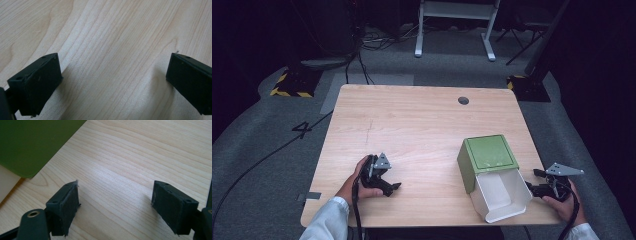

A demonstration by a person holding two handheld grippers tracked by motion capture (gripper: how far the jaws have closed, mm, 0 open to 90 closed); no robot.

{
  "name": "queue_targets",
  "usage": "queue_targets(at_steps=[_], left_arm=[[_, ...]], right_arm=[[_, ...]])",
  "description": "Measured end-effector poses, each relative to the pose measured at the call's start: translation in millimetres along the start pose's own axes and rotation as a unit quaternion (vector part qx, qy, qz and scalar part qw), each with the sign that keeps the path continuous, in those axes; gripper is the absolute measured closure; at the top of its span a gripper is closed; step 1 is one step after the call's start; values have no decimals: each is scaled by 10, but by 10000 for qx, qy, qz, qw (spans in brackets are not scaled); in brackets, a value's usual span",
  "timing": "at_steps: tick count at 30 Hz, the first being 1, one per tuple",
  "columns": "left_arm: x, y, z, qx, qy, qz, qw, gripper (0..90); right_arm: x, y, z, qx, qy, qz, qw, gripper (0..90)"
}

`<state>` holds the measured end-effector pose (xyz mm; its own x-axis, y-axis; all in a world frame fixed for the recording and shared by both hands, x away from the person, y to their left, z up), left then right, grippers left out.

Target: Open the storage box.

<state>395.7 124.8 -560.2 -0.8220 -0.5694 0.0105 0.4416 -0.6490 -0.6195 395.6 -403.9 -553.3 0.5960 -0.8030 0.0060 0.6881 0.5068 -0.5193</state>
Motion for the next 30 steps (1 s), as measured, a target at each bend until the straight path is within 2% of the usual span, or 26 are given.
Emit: queue_targets(at_steps=[30], left_arm=[[0,-3,-1,-2,4,26,10000,3]], right_arm=[[6,9,4,2,62,-112,9999,219]])
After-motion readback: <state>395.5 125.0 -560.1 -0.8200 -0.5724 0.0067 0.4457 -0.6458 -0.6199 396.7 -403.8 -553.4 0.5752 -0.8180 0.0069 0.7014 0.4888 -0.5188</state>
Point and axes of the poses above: each handheld gripper's, and its own axes: y roughly forward along the jaws, z roughly out of its top, x roughly to its right, the point moved 7 cm from there along y, roughly forward along the jaws, and after that the axes turned 10 degrees about x, right-handed, at the moved point
